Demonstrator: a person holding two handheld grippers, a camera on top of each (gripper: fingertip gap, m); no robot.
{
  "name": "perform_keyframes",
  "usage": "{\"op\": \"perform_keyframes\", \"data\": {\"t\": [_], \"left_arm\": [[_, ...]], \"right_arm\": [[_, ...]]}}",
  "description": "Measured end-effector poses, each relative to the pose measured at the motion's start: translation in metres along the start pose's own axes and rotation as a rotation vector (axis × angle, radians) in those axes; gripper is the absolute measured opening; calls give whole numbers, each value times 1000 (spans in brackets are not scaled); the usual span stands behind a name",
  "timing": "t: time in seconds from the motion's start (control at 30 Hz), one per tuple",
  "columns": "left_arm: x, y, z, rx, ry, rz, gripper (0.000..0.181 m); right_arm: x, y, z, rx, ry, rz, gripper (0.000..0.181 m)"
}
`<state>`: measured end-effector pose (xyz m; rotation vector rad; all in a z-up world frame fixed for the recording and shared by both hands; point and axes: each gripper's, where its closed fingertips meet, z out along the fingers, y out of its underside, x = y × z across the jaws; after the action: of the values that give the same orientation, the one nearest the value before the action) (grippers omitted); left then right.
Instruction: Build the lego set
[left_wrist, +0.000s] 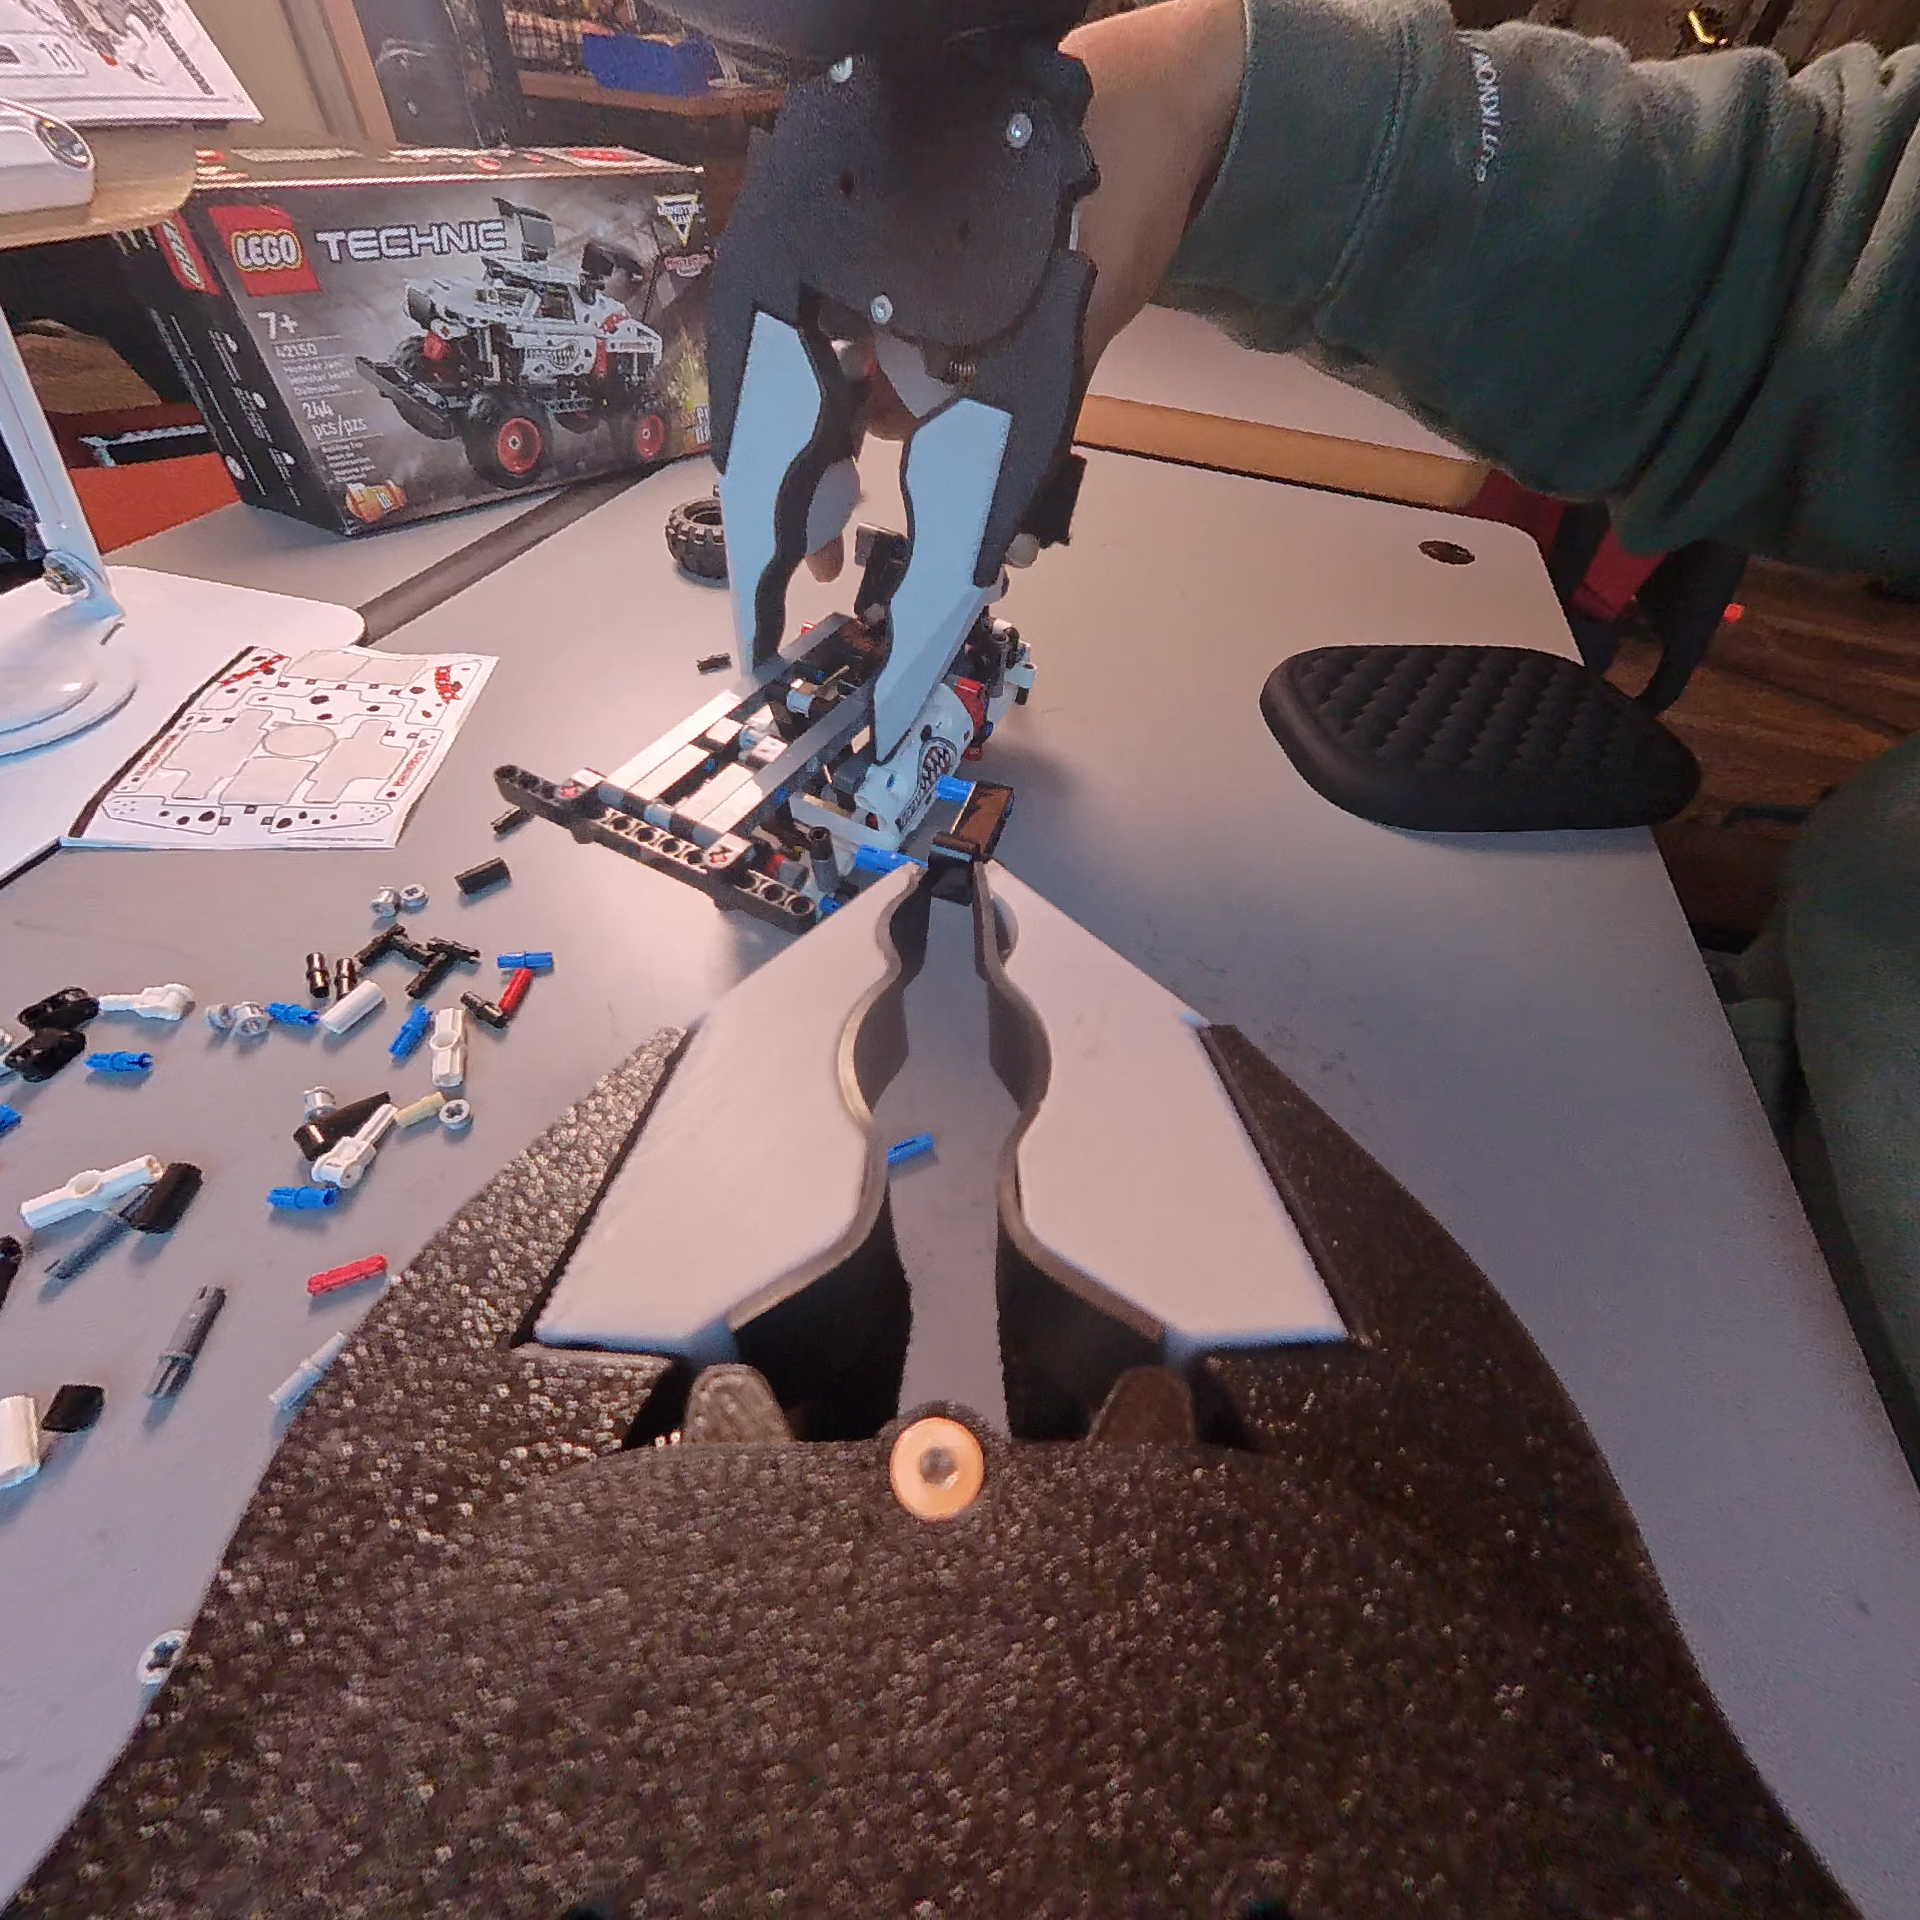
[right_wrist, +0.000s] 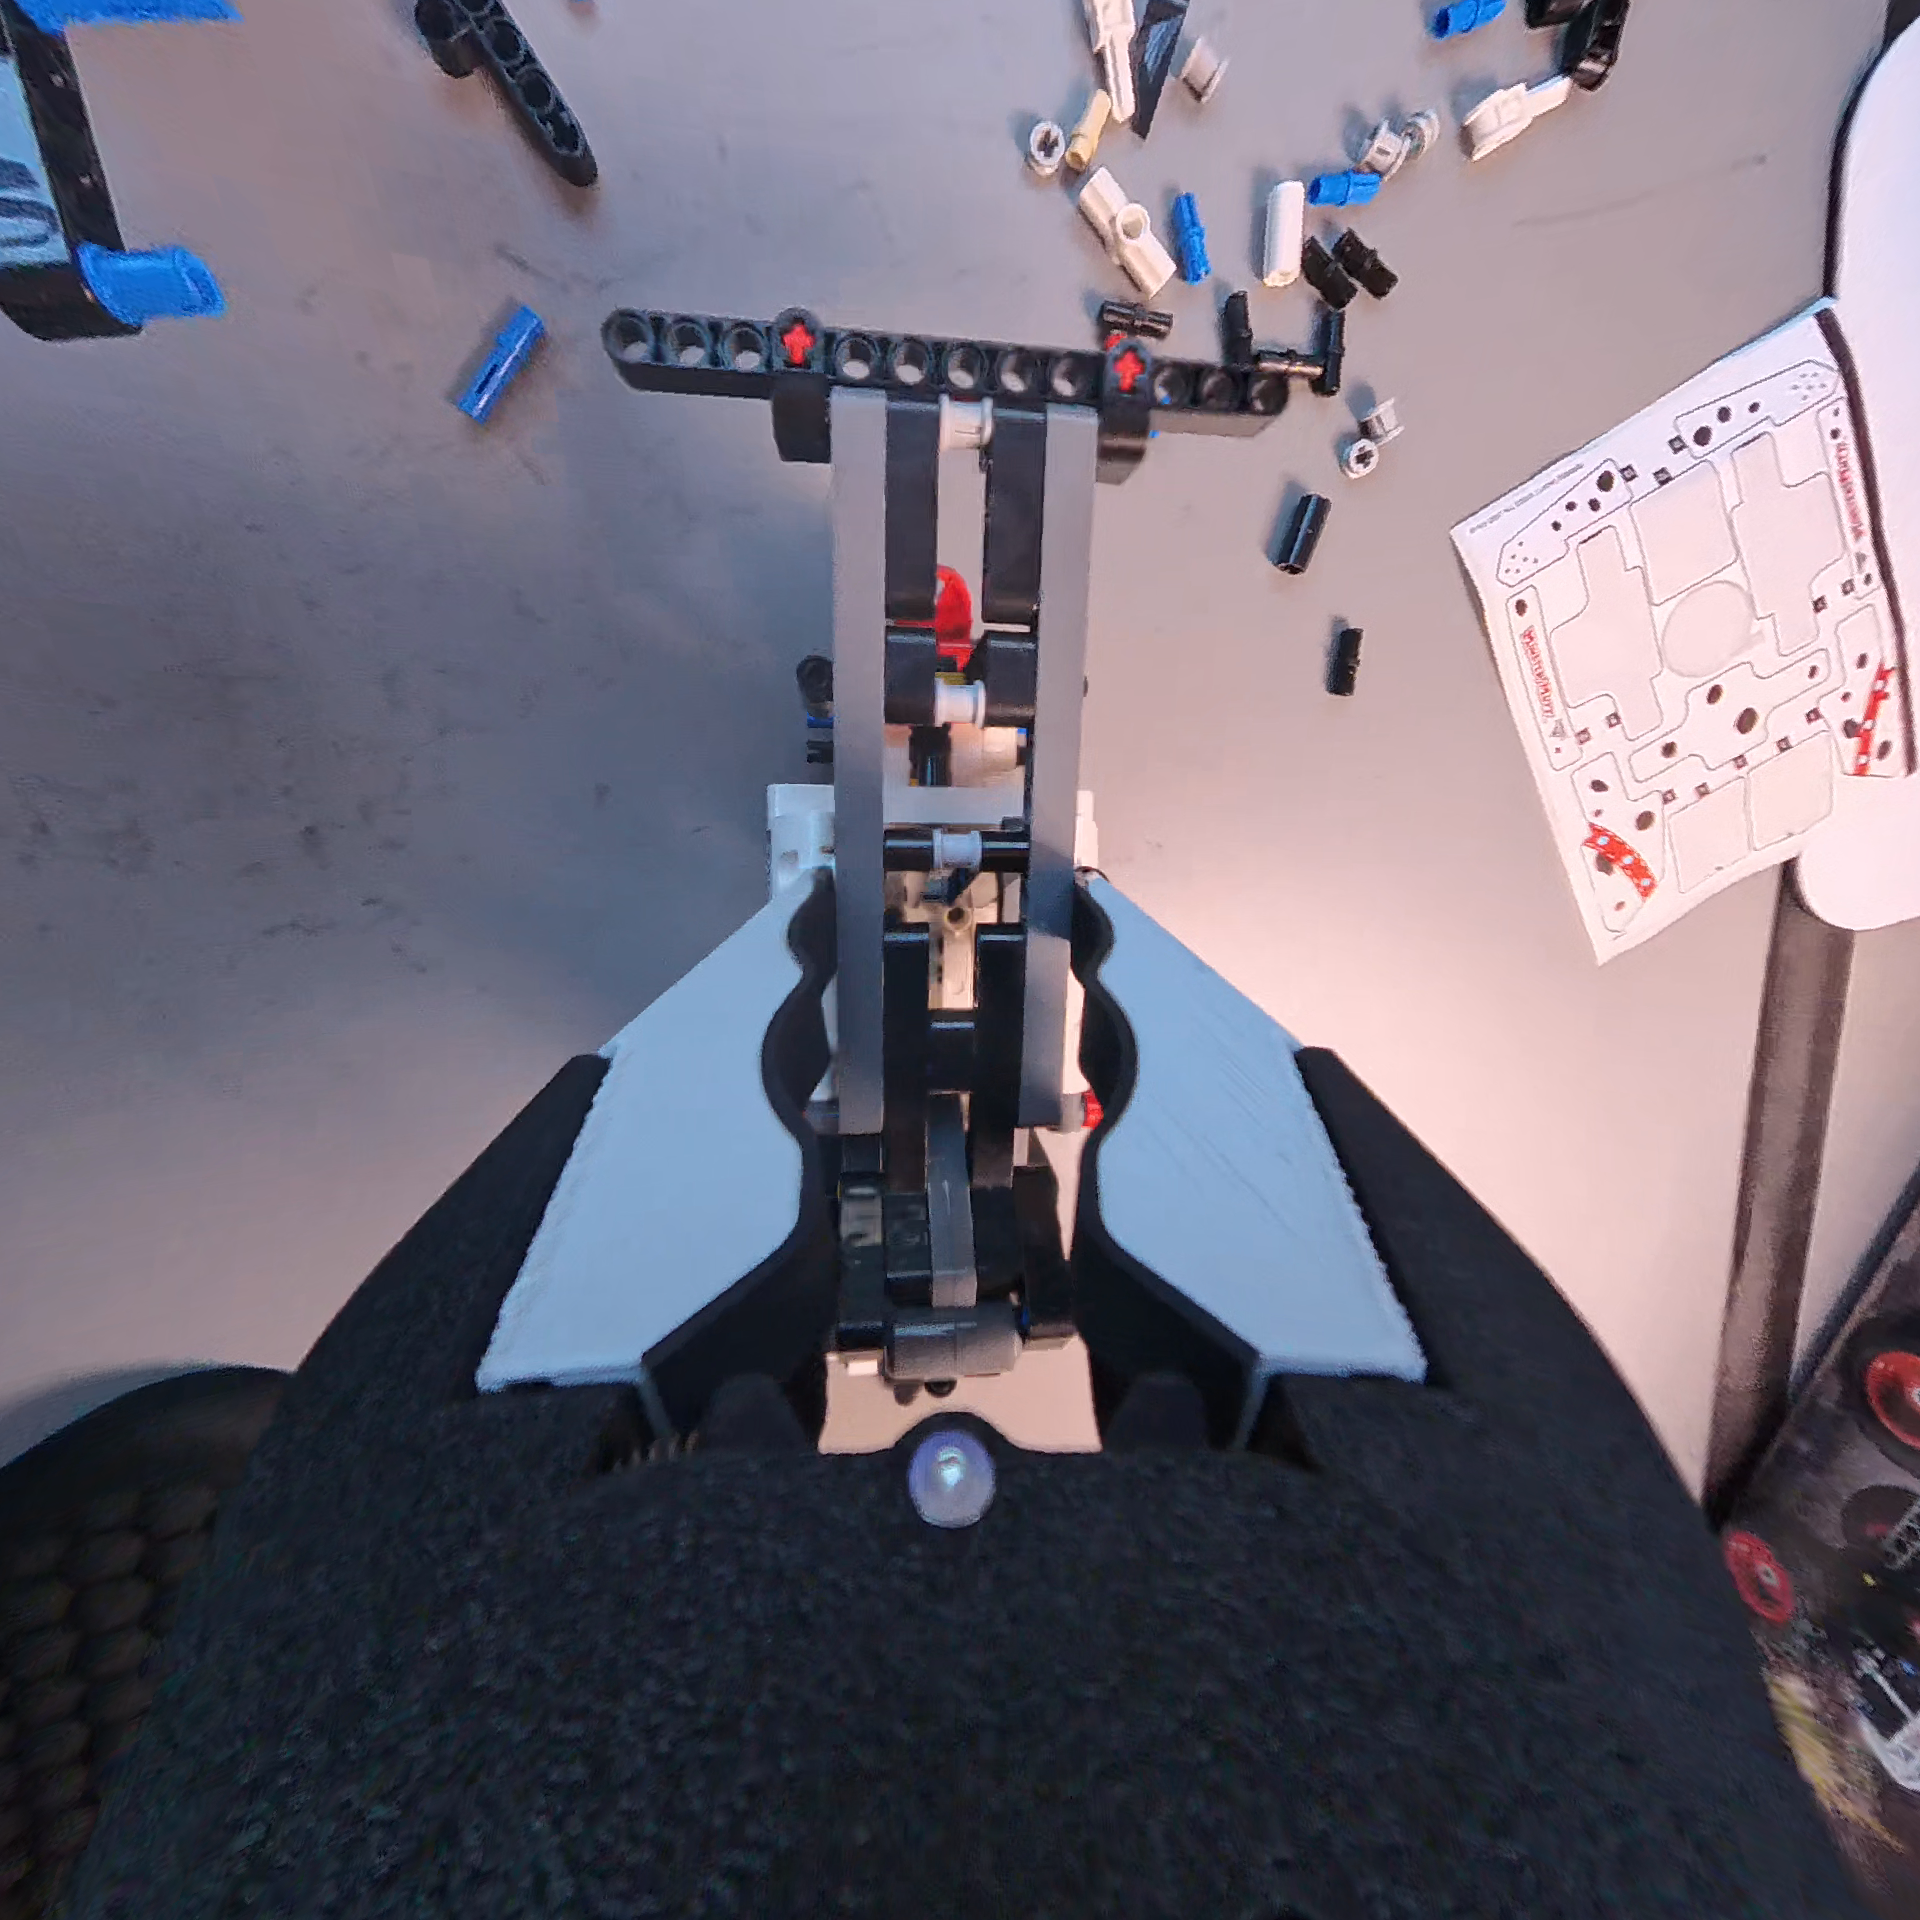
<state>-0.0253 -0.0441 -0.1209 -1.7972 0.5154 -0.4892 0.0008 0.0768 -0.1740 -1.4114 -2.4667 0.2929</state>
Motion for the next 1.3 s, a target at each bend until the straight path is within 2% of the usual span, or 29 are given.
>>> {"op": "perform_keyframes", "data": {"t": [0.23, 0.47, 0.6, 0.7, 0.87, 1.0, 1.13, 1.3], "left_arm": [[1, -2, -2, 11, 9, -5, 7], [1, 0, 0, 9, 8, -15, 7], [-2, 1, 0, 11, 0, -21, 7], [-4, 1, 0, 18, -9, -33, 7], [-12, -4, -3, 65, -44, -71, 7], [-22, -8, -9, 96, -89, -81, 7], [-28, -6, -12, 105, -108, -90, 7], [-31, -1, -9, 86, -120, -76, 7]], "right_arm": [[-16, 5, -3, -20, -3, 22, 44], [-16, 3, -5, 26, 29, 37, 45], [-18, -10, -18, 126, 23, 52, 52], [-12, -28, -37, 265, 57, 61, 52], [22, -76, -85, 604, 212, 57, 32], [54, -107, -116, 824, 324, 84, 0], [94, -130, -134, 984, 441, 141, 0], [151, -144, -133, 1038, 559, 202, 0]]}}
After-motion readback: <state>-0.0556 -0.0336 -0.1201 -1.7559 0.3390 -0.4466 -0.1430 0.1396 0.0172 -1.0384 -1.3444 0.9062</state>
